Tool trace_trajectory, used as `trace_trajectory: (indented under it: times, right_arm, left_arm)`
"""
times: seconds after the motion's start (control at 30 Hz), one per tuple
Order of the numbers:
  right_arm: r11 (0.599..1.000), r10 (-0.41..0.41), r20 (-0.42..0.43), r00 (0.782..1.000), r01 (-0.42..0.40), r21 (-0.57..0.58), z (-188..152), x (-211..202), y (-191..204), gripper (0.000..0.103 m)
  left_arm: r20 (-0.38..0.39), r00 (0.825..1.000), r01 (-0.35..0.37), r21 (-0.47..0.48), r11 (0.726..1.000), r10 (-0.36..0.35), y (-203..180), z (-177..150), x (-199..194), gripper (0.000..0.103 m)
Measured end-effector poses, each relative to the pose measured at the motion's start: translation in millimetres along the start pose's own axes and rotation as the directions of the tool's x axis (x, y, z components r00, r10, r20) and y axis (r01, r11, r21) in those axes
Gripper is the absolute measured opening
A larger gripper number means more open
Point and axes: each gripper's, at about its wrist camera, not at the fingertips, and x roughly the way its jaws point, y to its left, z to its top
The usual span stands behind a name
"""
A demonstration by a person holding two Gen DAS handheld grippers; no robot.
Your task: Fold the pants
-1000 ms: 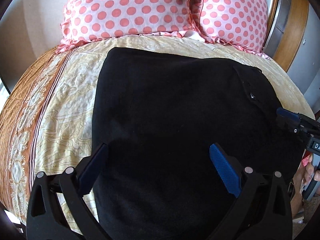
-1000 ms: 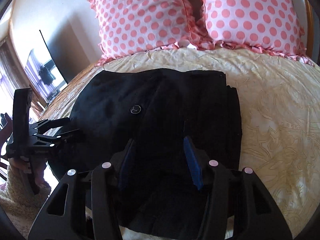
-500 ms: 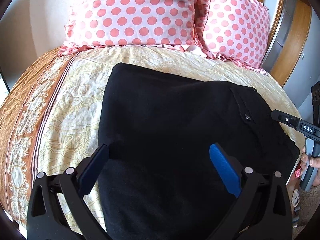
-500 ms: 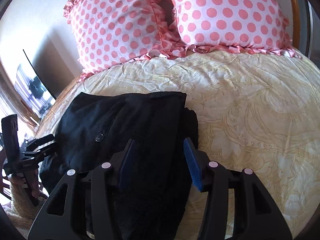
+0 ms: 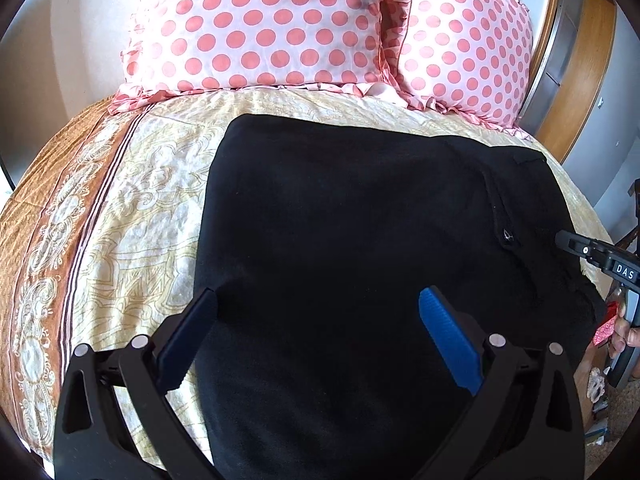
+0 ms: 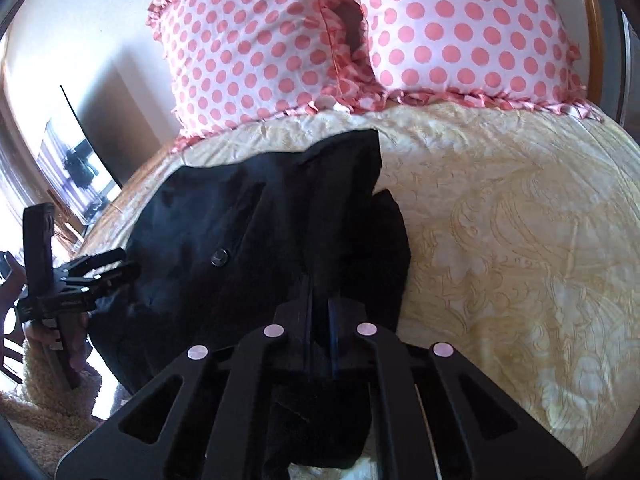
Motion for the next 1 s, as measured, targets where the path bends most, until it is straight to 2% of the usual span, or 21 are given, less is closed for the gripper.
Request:
trace_trajectory:
  times: [0.1, 0.2, 0.27, 0.37, 0.43, 0.47, 0.57, 0.63, 0.77, 0.87, 1.0]
  right_arm:
    - [0.999, -0.032, -0.014, 0.999, 0.032, 0.002, -3, 7, -1, 0.010]
    - [0.996, -0.089, 0.025, 0.996, 0.090, -0.028, 5, -6, 6, 0.033]
    - [0.993, -0.087, 0.064, 0.994, 0.092, -0.071, 10, -12, 16, 0.052]
    - [0.990, -0.019, 0.072, 0.997, 0.029, -0.138, 12, -10, 36, 0.052]
    - [0.984, -0.025, 0.020, 0.999, 0.028, -0.177, 7, 4, 43, 0.052]
    - [0.982, -0.046, -0.044, 0.998, 0.037, -0.185, 2, 18, 42, 0.052]
    - [0.996, 0.034, -0.036, 0.999, -0.037, -0.086, 3, 14, 25, 0.052]
    - [0.996, 0.082, 0.027, 0.996, -0.083, 0.023, 13, -1, 5, 0.052]
    - [0.995, 0.029, 0.008, 1.000, -0.030, 0.099, 22, 3, -26, 0.052]
    - [0.986, 0.063, -0.044, 0.997, -0.055, 0.154, 20, 19, -41, 0.052]
    - [0.987, 0.081, -0.065, 0.995, -0.071, 0.147, 17, 29, -44, 0.053]
  left_arm:
    - [-0.022, 0.999, -0.024, 0.021, 1.000, 0.024, -3, 0, 6, 0.101]
    - [0.003, 1.000, -0.004, 0.020, 1.000, 0.004, -2, 5, -2, 0.101]
    - [0.016, 1.000, 0.022, -0.003, 1.000, -0.021, 1, 12, -4, 0.101]
    - [0.003, 0.998, 0.064, -0.036, 0.997, -0.064, 1, 21, 3, 0.101]
    - [-0.062, 0.997, 0.039, -0.034, 0.999, -0.041, -2, 20, 18, 0.101]
    - [-0.089, 0.996, 0.019, -0.015, 1.000, -0.021, -5, 18, 26, 0.101]
    - [-0.080, 0.996, -0.031, 0.064, 0.997, 0.036, -16, 13, 25, 0.101]
    - [-0.072, 0.997, -0.012, 0.044, 0.999, 0.015, -11, 12, 22, 0.101]
    - [-0.051, 0.998, 0.039, -0.016, 0.999, -0.040, 0, 12, 14, 0.101]
    - [-0.048, 0.998, 0.045, -0.028, 0.999, -0.046, 3, 11, 11, 0.101]
    - [-0.050, 0.998, 0.032, -0.009, 0.999, -0.033, 1, 7, 11, 0.101]
